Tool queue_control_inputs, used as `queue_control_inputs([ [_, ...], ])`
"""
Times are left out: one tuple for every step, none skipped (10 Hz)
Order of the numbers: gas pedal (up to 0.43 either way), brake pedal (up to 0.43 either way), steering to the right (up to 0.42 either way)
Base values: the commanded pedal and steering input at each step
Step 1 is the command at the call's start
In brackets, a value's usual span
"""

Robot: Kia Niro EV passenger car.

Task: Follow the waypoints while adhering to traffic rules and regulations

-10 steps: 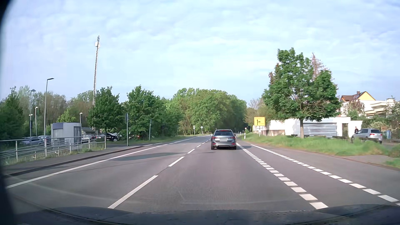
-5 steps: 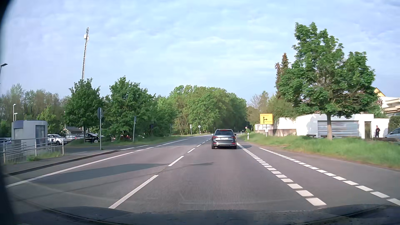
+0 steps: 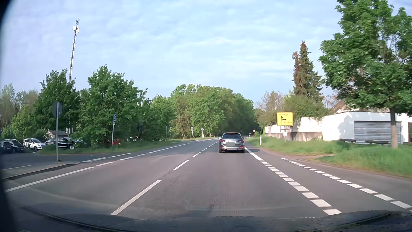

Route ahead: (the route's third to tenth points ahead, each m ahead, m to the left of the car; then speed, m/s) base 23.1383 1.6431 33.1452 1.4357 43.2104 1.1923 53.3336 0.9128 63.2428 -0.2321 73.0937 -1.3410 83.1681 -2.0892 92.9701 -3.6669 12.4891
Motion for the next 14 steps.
queue_control_inputs([
  [0.138, 0.0, 0.002],
  [0.138, 0.0, 0.002],
  [0.138, 0.0, 0.002],
  [0.118, 0.0, 0.003],
  [0.11, 0.0, 0.003],
  [0.11, 0.0, 0.003],
  [0.11, 0.0, 0.003],
  [0.11, 0.0, 0.003],
  [0.11, 0.0, 0.003],
  [0.11, 0.0, 0.003],
  [0.11, 0.0, 0.003],
  [0.11, 0.0, 0.003],
  [0.11, 0.0, 0.003],
  [0.11, 0.0, 0.003],
])
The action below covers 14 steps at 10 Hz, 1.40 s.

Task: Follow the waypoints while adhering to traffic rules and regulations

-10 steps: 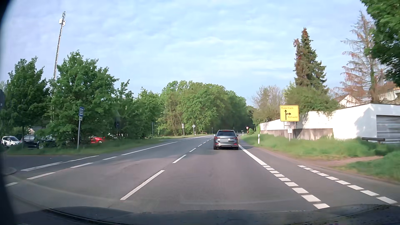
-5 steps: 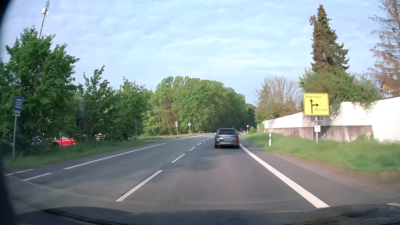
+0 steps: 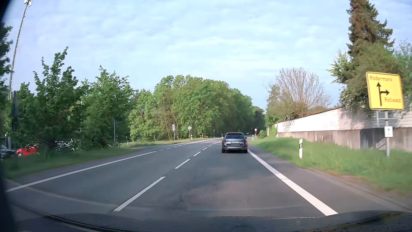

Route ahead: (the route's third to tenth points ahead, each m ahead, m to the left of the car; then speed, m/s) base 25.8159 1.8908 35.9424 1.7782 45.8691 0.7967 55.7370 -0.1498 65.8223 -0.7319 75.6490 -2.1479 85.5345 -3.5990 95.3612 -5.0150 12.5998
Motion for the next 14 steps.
queue_control_inputs([
  [0.11, 0.0, 0.003],
  [0.11, 0.0, 0.003],
  [0.11, 0.0, 0.003],
  [0.11, 0.0, 0.003],
  [0.11, 0.0, 0.003],
  [0.11, 0.0, 0.003],
  [0.11, 0.0, 0.003],
  [0.11, 0.0, 0.003],
  [0.11, 0.0, 0.003],
  [0.11, 0.0, 0.003],
  [0.11, 0.0, 0.003],
  [0.11, 0.0, 0.003],
  [0.11, 0.0, 0.005],
  [0.11, 0.0, 0.007],
])
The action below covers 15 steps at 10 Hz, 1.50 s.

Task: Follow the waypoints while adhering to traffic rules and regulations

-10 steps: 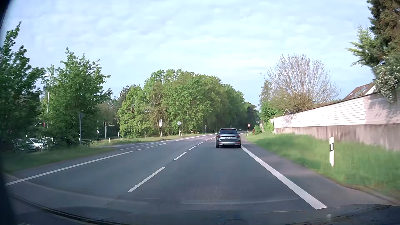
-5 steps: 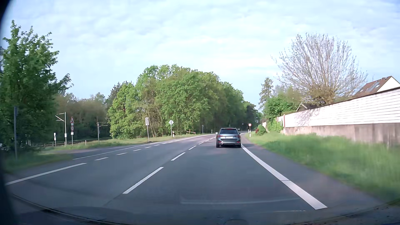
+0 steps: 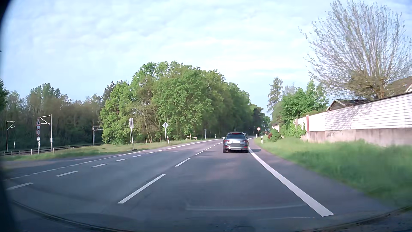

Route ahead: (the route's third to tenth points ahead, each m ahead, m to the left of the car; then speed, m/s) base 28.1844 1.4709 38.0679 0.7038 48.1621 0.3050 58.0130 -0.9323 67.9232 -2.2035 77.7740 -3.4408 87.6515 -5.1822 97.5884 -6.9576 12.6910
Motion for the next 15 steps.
queue_control_inputs([
  [0.11, 0.0, 0.007],
  [0.11, 0.0, 0.007],
  [0.11, 0.0, 0.007],
  [0.11, 0.0, 0.007],
  [0.11, 0.0, 0.007],
  [0.11, 0.0, 0.007],
  [0.11, 0.0, 0.007],
  [0.11, 0.0, 0.007],
  [0.11, 0.0, 0.007],
  [0.11, 0.0, 0.007],
  [0.11, 0.0, 0.007],
  [0.11, 0.0, 0.008],
  [0.11, 0.0, 0.009],
  [0.11, 0.0, 0.009],
  [0.11, 0.0, 0.009],
])
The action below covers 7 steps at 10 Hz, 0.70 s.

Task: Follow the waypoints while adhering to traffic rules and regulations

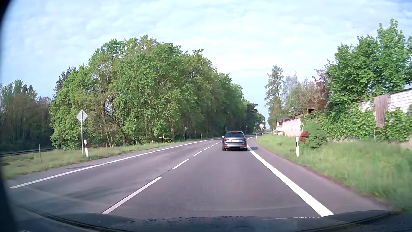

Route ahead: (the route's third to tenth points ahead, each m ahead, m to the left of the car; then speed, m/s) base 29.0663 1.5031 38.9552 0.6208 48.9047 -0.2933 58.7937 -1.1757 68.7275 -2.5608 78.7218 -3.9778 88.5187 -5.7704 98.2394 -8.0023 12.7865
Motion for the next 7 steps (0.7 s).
queue_control_inputs([
  [0.11, 0.0, 0.009],
  [0.11, 0.0, 0.009],
  [0.11, 0.0, 0.009],
  [0.11, 0.0, 0.009],
  [0.11, 0.0, 0.008],
  [0.11, 0.0, 0.008],
  [0.11, 0.0, 0.008],
])
